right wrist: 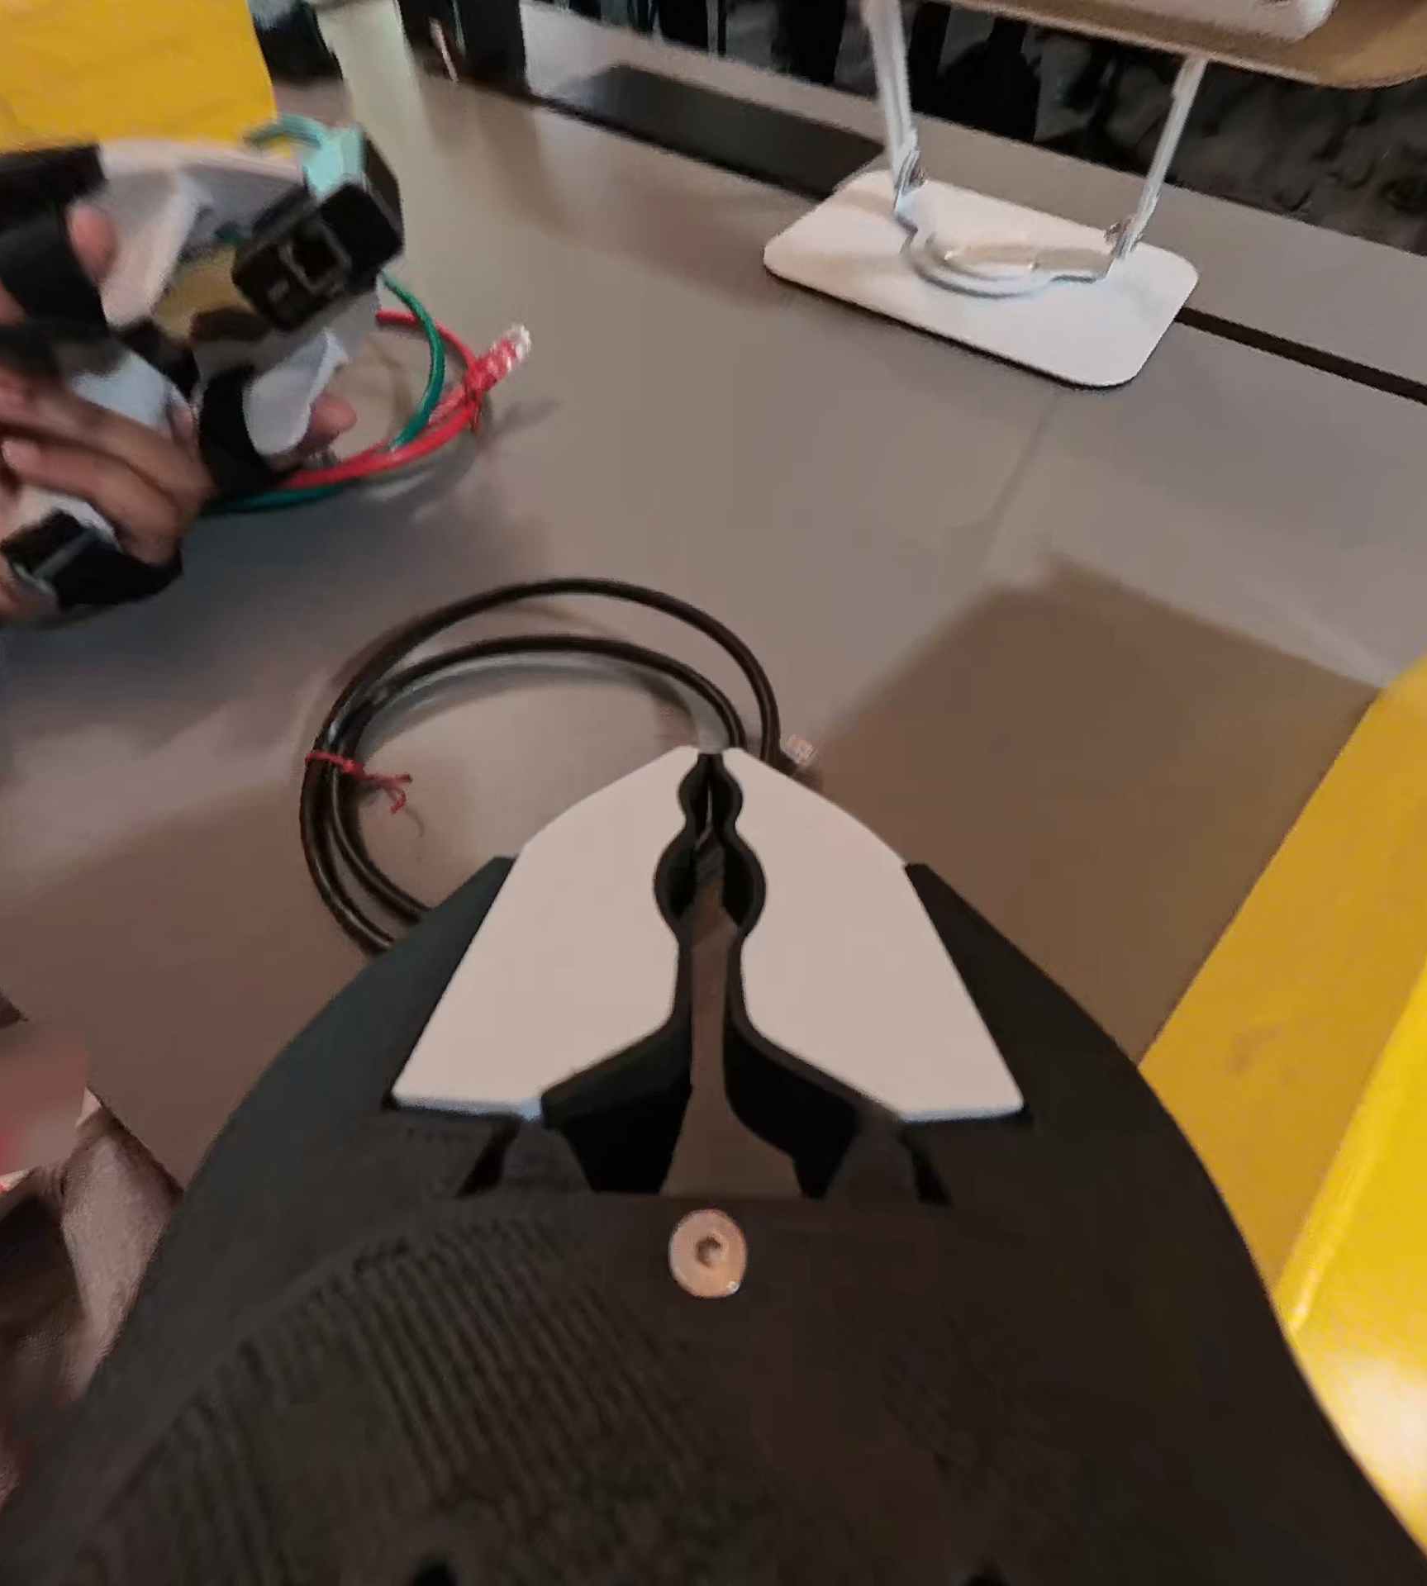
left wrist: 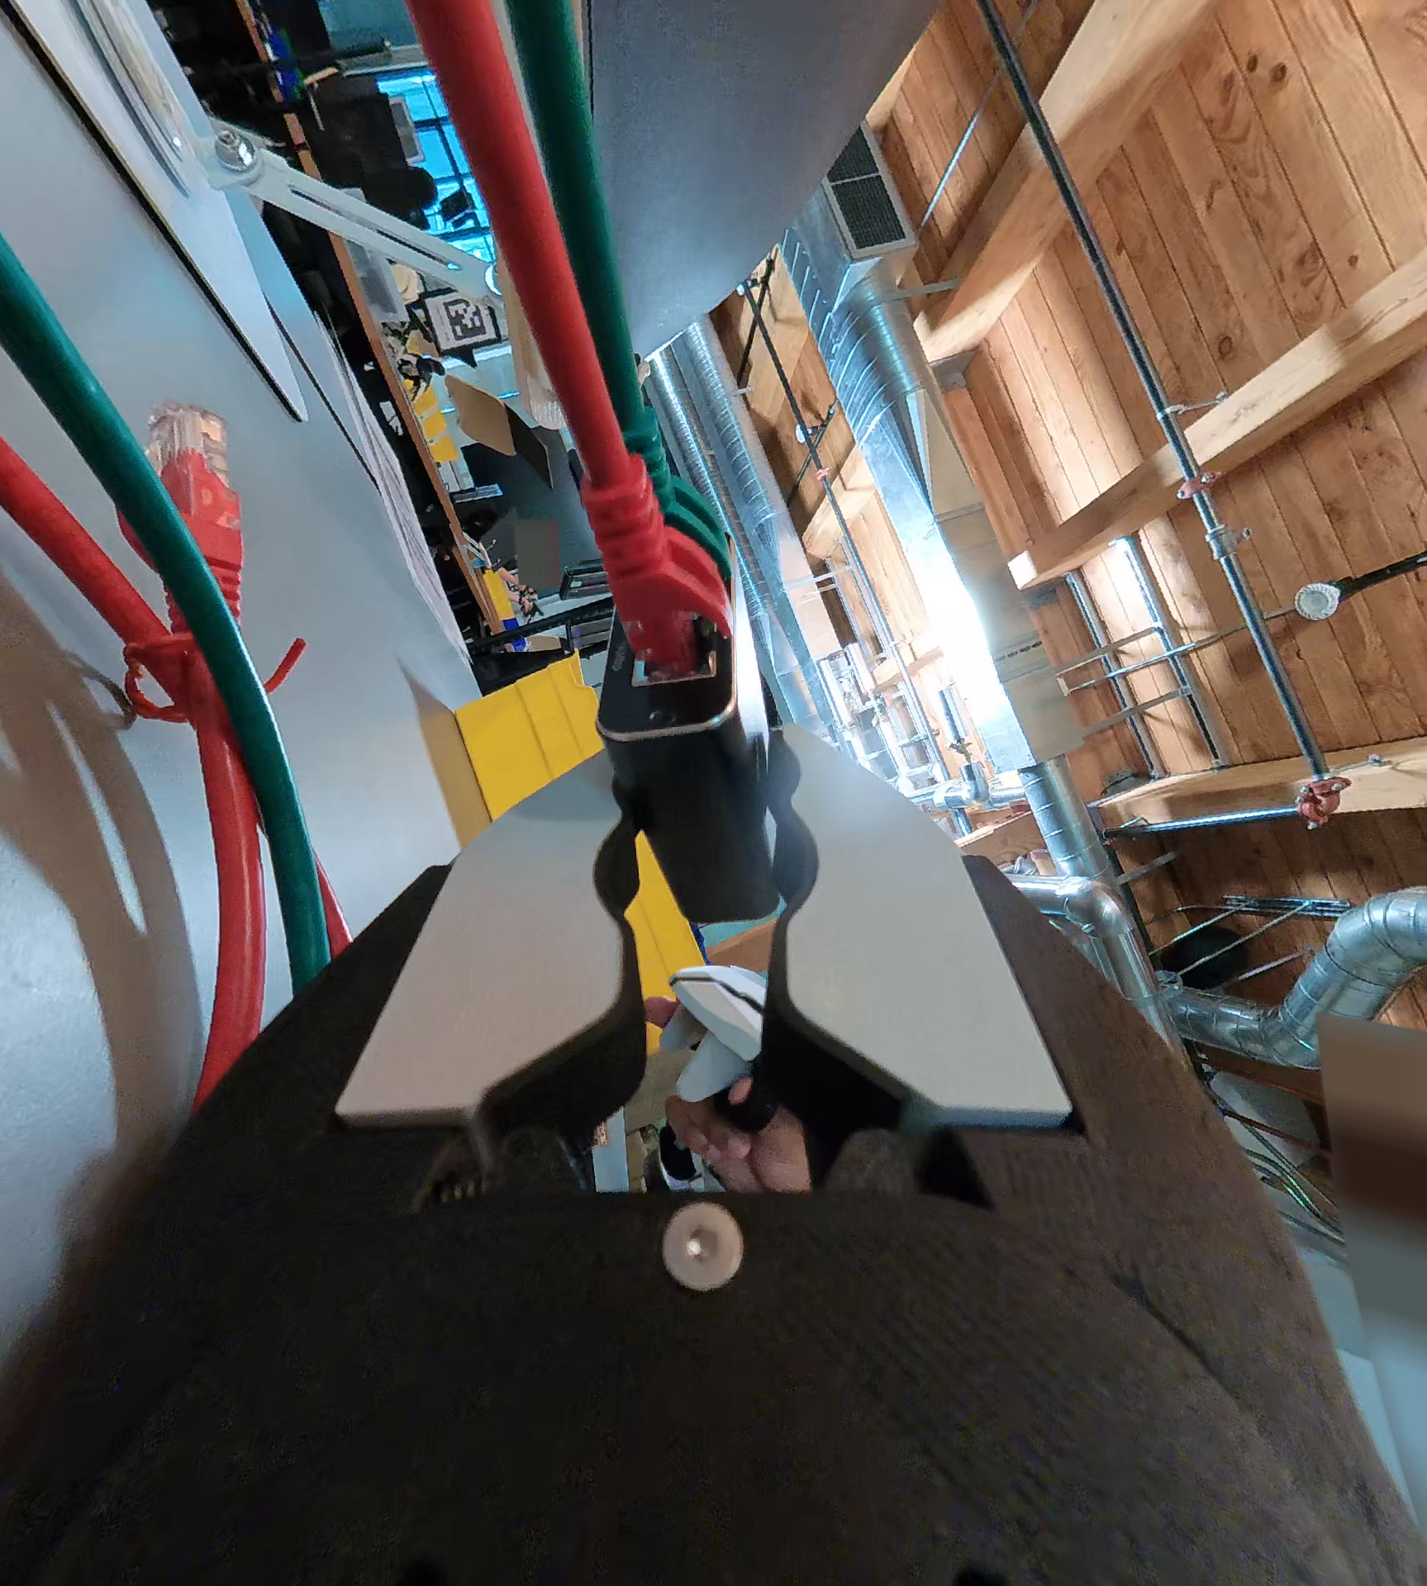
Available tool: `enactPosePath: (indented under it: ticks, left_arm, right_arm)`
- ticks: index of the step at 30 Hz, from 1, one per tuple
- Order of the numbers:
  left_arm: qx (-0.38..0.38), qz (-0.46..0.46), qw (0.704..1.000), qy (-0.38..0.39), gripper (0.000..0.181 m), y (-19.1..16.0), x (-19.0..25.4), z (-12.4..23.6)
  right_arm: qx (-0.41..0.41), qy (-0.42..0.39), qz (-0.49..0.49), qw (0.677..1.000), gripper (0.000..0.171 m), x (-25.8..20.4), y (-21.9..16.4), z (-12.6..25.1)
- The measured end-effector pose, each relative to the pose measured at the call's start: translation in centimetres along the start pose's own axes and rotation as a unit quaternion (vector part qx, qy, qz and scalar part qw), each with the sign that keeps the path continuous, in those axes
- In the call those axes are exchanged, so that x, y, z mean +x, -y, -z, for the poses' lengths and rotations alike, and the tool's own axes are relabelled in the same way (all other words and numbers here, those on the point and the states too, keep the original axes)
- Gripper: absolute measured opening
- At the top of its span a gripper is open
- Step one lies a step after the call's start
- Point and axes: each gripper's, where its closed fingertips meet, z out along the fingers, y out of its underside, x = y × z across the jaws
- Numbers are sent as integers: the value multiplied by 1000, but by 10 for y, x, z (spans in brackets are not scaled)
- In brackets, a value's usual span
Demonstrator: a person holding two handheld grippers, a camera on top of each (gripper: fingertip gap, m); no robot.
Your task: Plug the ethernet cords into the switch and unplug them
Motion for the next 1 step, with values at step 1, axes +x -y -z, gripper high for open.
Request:
enactPosePath:
  ticks: [1]
  left_arm:
    - [1,0,1000,0,28,0,0,0]
  right_arm:
    - [-22,-2,20,1000,2,-2,-5,0]
